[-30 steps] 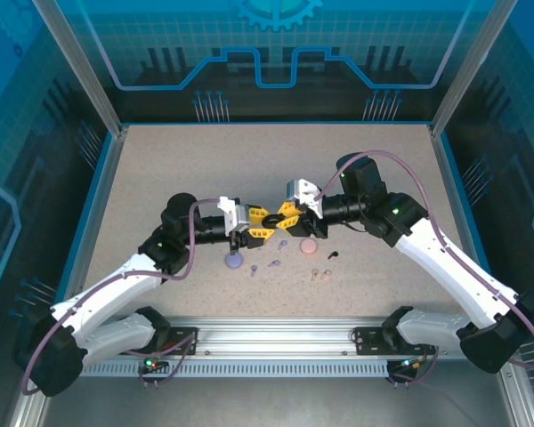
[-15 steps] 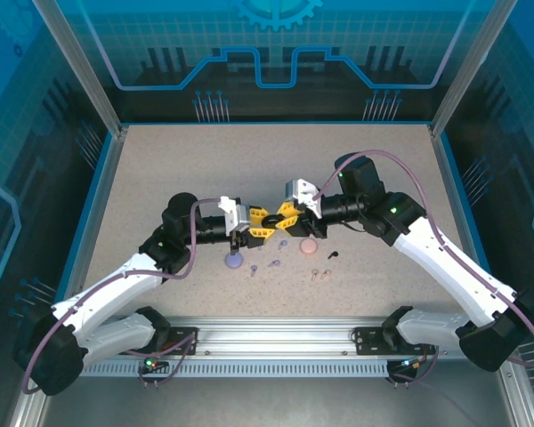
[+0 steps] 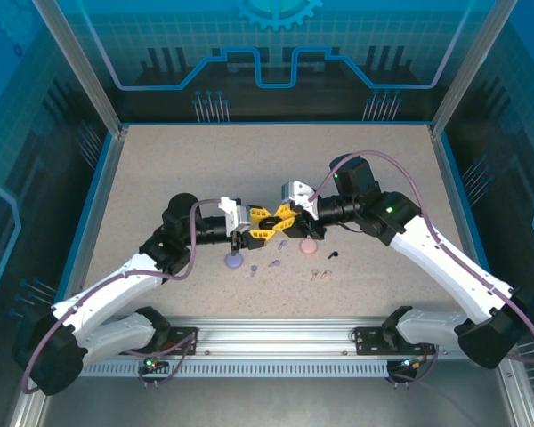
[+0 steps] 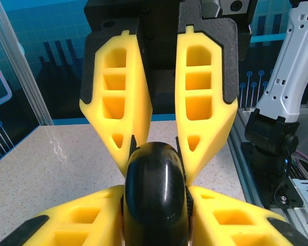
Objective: Insert the wireless bluetooth earbuds into the charging case
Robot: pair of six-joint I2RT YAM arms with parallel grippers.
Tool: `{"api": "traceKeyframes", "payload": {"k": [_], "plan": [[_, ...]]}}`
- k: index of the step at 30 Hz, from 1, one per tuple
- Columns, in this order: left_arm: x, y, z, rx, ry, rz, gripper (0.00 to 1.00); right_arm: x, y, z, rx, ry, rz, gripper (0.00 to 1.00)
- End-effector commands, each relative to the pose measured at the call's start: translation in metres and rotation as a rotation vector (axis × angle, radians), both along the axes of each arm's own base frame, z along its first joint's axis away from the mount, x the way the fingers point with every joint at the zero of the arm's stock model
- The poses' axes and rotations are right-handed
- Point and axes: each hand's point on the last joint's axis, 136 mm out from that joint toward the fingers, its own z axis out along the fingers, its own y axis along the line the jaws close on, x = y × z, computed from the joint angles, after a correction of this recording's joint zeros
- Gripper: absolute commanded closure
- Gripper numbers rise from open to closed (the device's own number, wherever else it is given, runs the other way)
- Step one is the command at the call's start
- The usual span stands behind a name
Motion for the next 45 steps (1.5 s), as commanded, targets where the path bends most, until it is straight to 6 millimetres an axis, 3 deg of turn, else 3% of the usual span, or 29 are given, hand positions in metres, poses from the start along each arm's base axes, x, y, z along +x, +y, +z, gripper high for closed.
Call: {"api": "traceKeyframes", "payload": {"k": [1,12,20,25,31,35,45], "plan": [[-0.003,-0.002,0.006,-0.012,-0.047,-0.016,0.64,-0.006,-0.002,0.009,0.03,-0.02,0.003,0.78],[-0.003,-0.001,0.007,-0.031,-0.047,-0.013,0.64,-0.007,-0.004,0.008,0.04,-0.018,-0.007,0.78],[-0.003,-0.001,0.007,-0.033,-0.041,-0.012,0.79,-0.004,-0.005,0.007,0.043,-0.015,-0.024,0.78],[-0.002,-0.001,0.006,-0.032,-0.039,-0.004,0.83,-0.003,-0.006,0.008,0.051,-0.021,-0.035,0.77],[-0.001,0.0,0.008,-0.033,-0.044,0.002,0.86,-0.002,-0.009,0.009,0.056,-0.029,-0.056,0.52],[-0.001,-0.001,0.008,-0.024,-0.05,0.0,0.88,0.001,-0.007,0.007,0.053,-0.023,-0.06,0.42],[-0.004,-0.004,0.005,0.0,-0.067,-0.017,0.89,0.012,-0.004,0.011,0.049,-0.023,-0.095,0.39]]}}
